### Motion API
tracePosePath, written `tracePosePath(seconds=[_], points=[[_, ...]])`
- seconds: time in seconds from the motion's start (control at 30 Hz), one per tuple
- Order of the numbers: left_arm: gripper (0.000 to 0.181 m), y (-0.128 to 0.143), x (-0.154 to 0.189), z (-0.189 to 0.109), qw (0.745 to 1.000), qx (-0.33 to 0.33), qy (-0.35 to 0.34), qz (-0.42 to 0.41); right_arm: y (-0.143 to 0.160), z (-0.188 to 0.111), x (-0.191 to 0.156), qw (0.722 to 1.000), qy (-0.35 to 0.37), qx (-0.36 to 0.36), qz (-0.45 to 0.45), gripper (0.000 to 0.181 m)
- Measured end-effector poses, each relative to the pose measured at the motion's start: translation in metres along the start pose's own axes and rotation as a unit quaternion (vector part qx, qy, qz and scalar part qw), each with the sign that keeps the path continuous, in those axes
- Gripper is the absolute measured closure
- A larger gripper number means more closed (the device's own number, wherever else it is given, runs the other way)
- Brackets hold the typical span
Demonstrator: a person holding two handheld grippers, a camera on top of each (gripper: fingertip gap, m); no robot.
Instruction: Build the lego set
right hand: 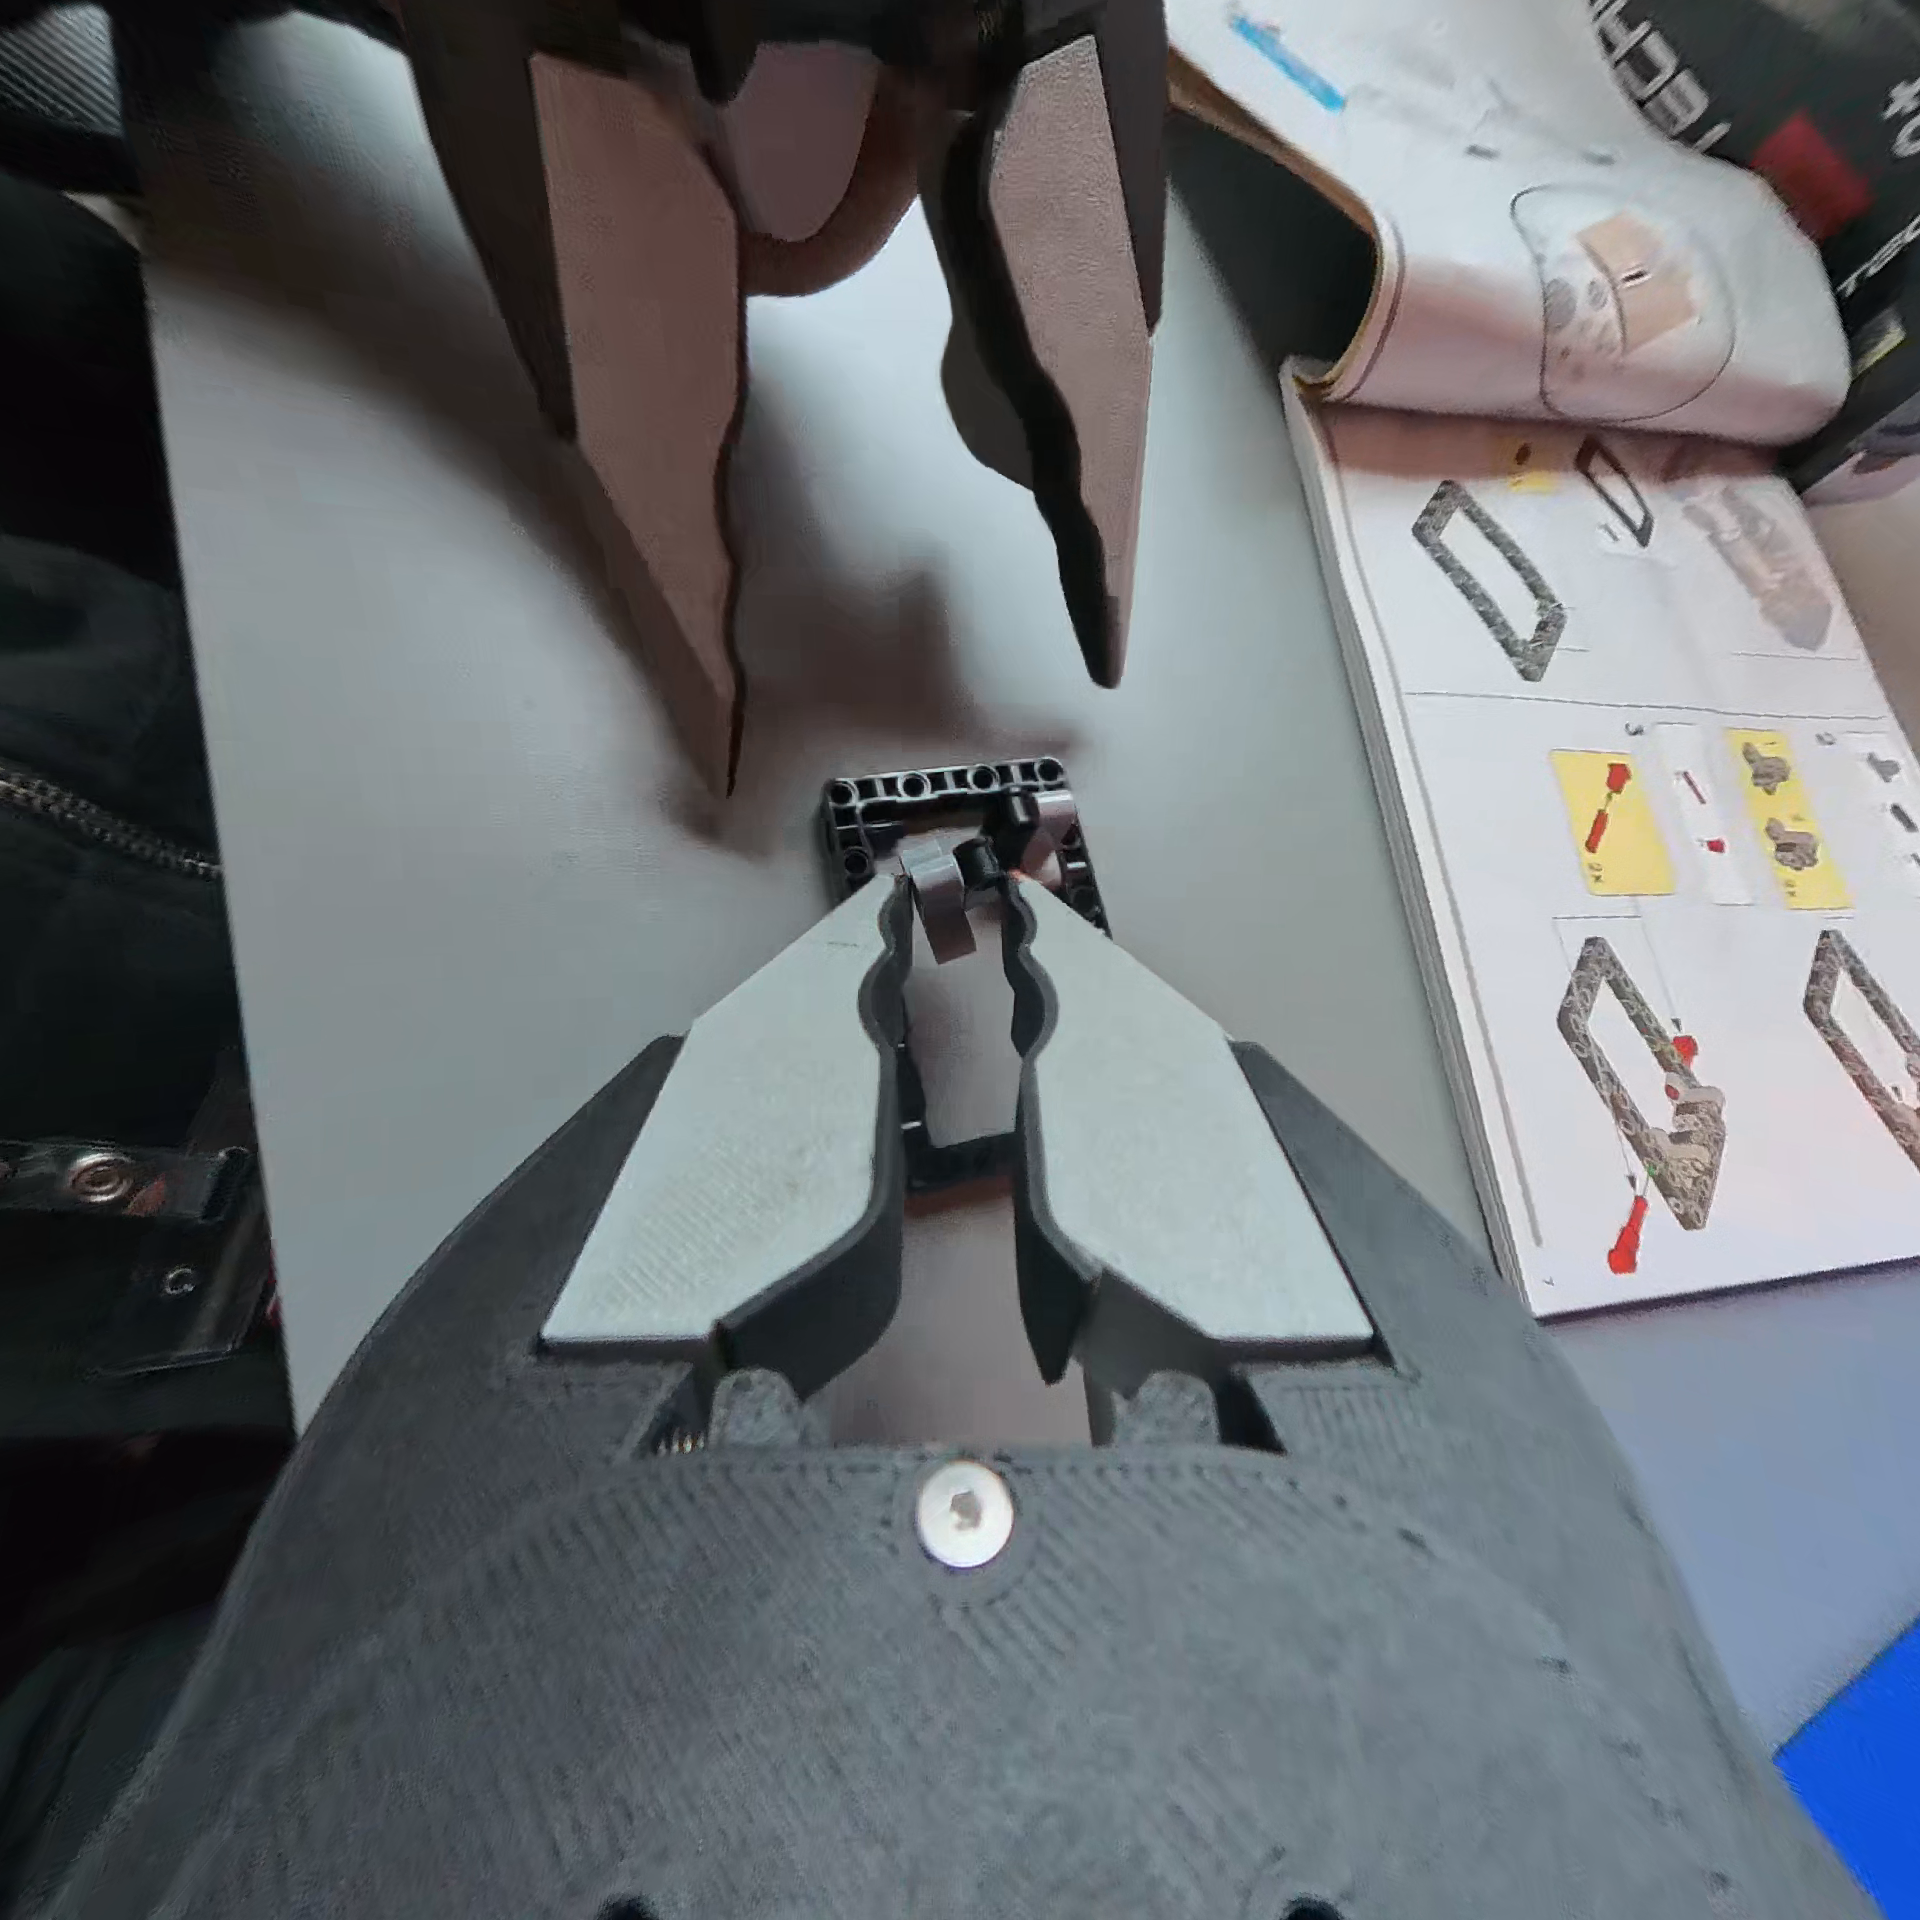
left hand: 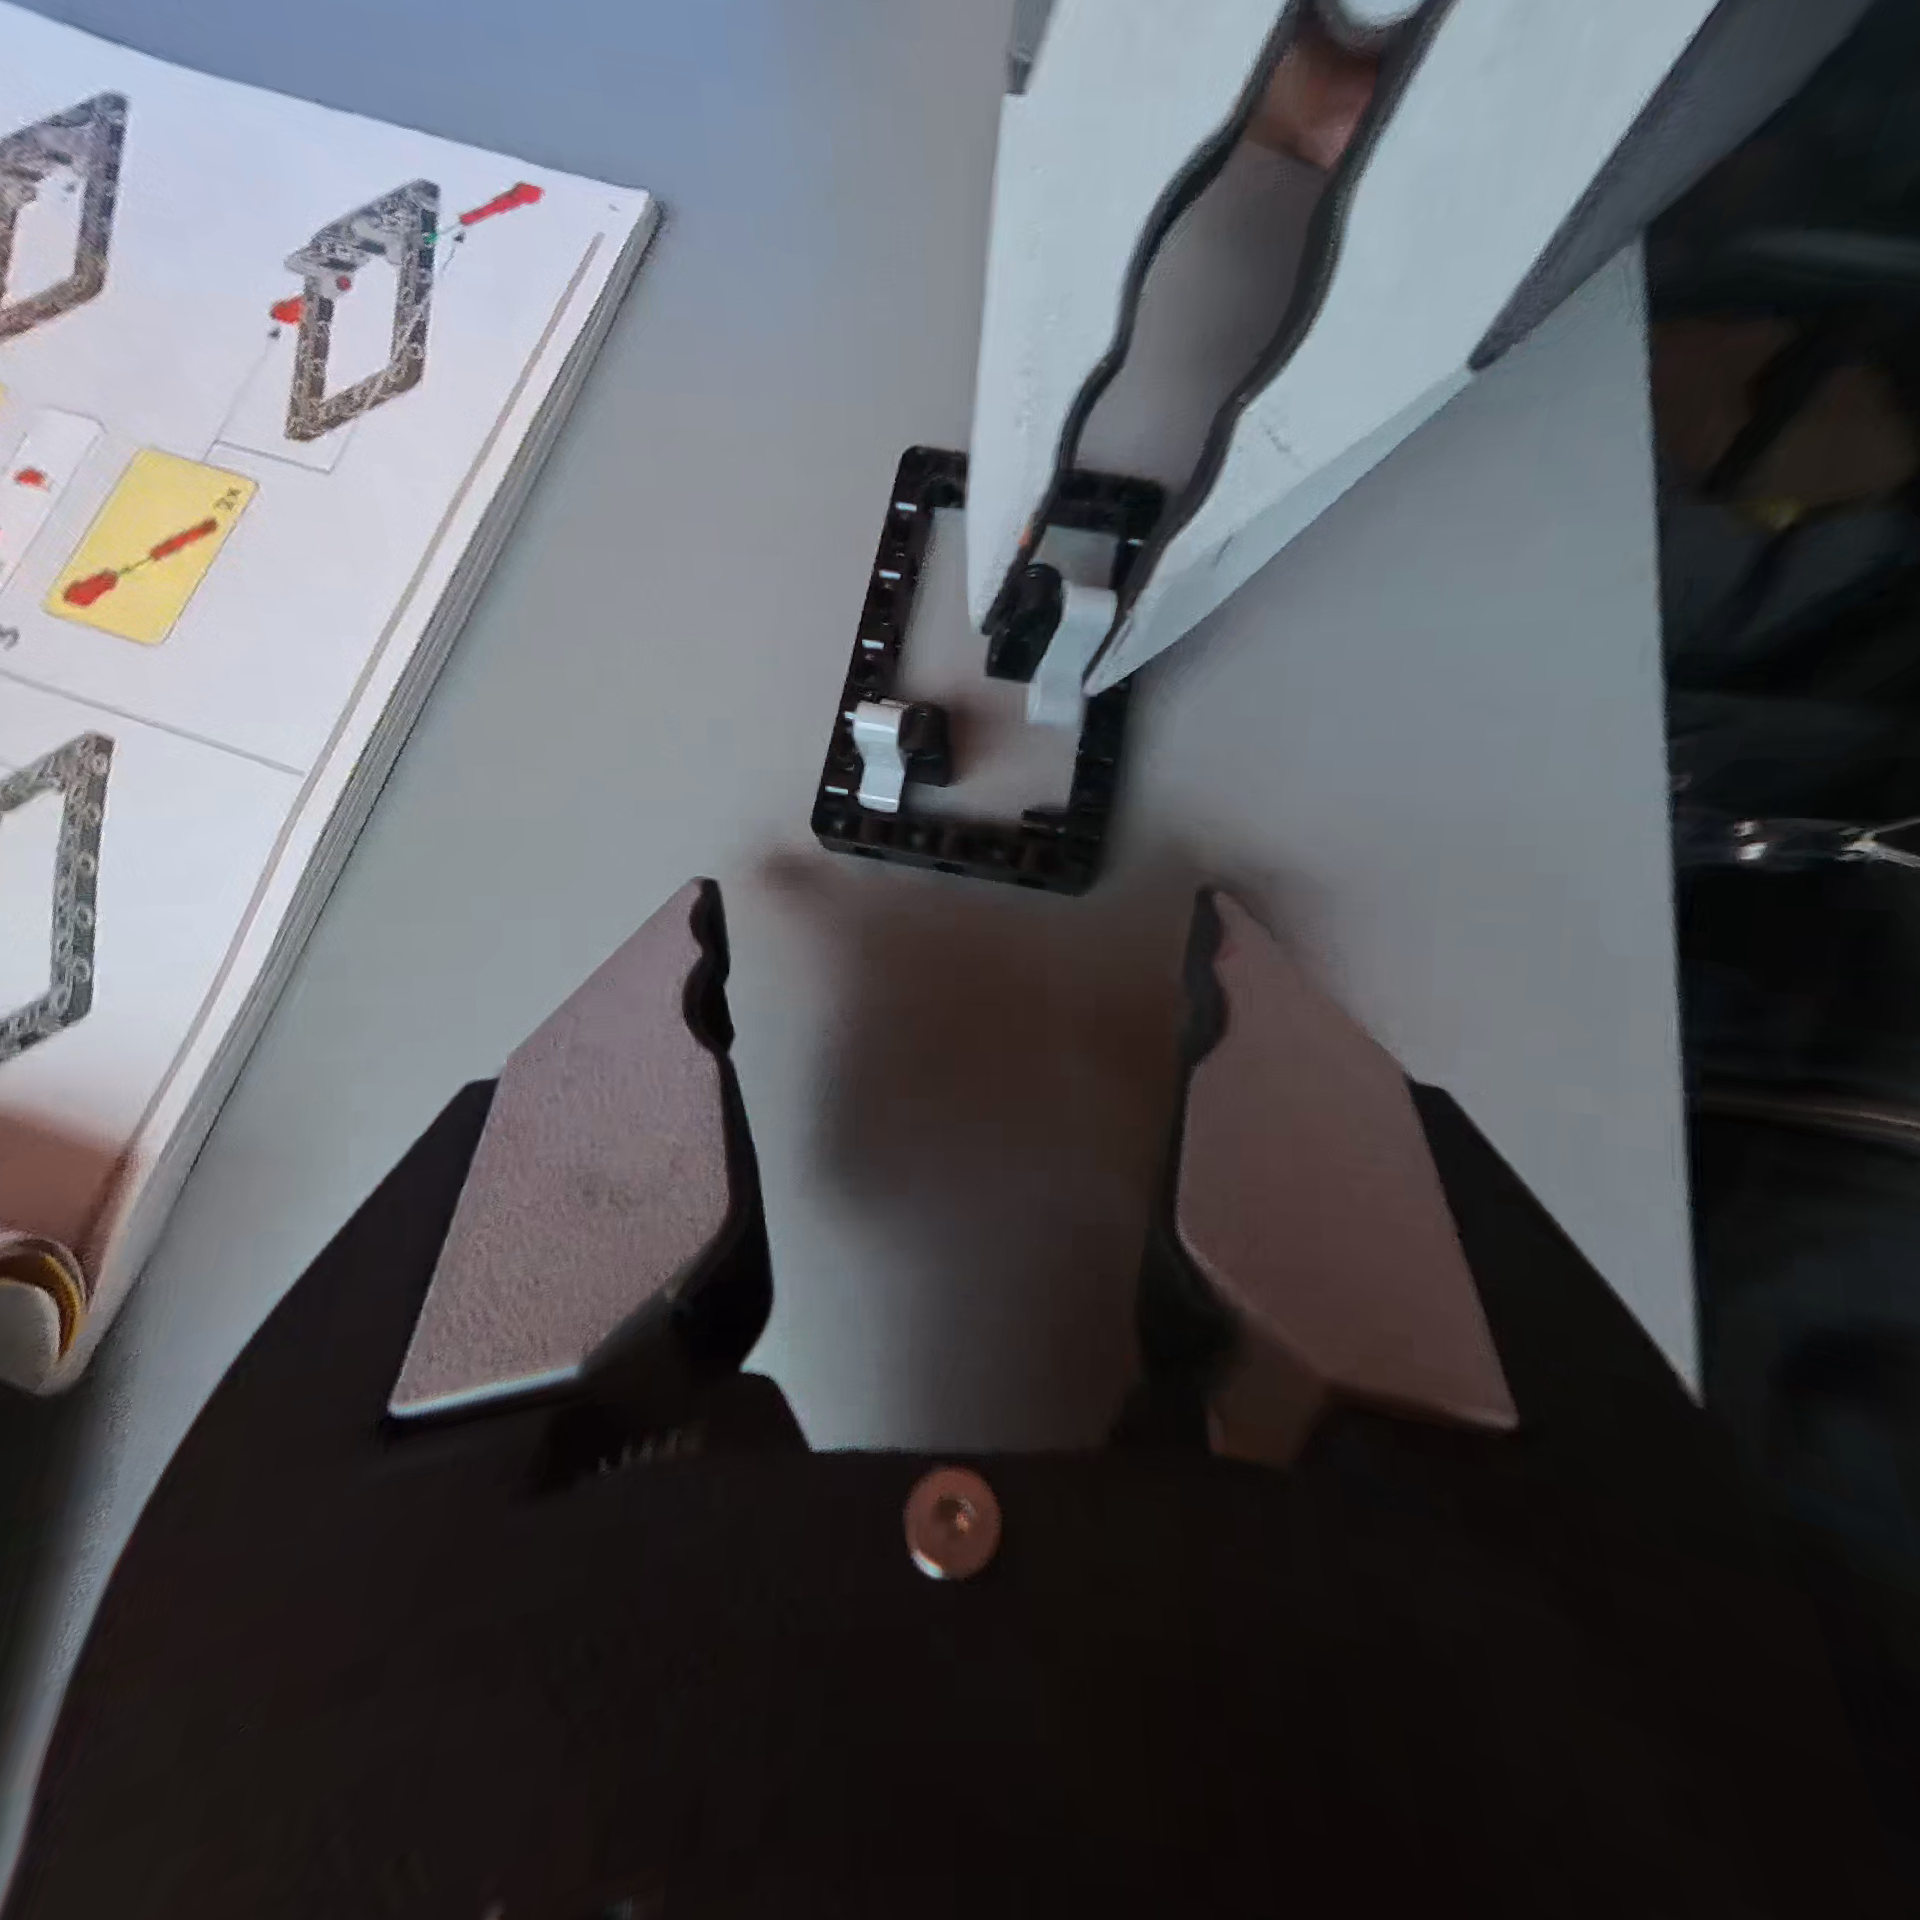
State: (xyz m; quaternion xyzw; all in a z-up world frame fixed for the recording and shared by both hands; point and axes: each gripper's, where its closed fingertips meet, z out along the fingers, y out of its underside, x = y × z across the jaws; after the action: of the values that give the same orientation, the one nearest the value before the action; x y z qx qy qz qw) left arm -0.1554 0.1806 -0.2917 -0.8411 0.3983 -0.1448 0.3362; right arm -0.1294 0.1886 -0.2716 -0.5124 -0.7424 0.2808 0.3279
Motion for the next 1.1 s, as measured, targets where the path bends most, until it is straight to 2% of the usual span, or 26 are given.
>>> tracePosePath(seconds=[0.07, 0.17, 0.2, 0.3, 0.63, 0.9, 1.1], points=[[0.087, -0.001, 0.003, 0.008, 1.0, -0.007, 0.012, 0.021, 0.004, 0.006, 0.002, 1.0, -0.002, -0.016, 0.003, 0.167], [0.092, -0.004, 0.001, 0.012, 0.999, -0.008, 0.029, 0.022, 0.008, 0.013, 0.003, 0.999, -0.006, -0.034, 0.018, 0.168], [0.095, -0.004, 0.001, 0.013, 0.999, -0.006, 0.04, 0.02, 0.009, 0.015, 0.002, 0.999, -0.007, -0.039, 0.023, 0.167], [0.124, -0.006, 0.001, 0.013, 0.998, 0.009, 0.054, 0.026, 0.009, 0.02, -0.001, 0.998, -0.014, -0.04, 0.041, 0.167], [0.124, -0.007, 0.001, 0.013, 0.998, 0.027, 0.055, 0.026, 0.006, 0.023, -0.001, 0.995, -0.017, -0.022, 0.096, 0.167], [0.124, -0.007, 0.001, 0.013, 0.998, 0.029, 0.053, 0.022, 0.009, 0.019, 0.0, 0.996, 0.018, -0.03, 0.08, 0.167], [0.124, -0.007, 0.001, 0.013, 0.998, 0.029, 0.052, 0.021, 0.008, 0.015, -0.001, 0.997, 0.009, -0.031, 0.069, 0.162]])
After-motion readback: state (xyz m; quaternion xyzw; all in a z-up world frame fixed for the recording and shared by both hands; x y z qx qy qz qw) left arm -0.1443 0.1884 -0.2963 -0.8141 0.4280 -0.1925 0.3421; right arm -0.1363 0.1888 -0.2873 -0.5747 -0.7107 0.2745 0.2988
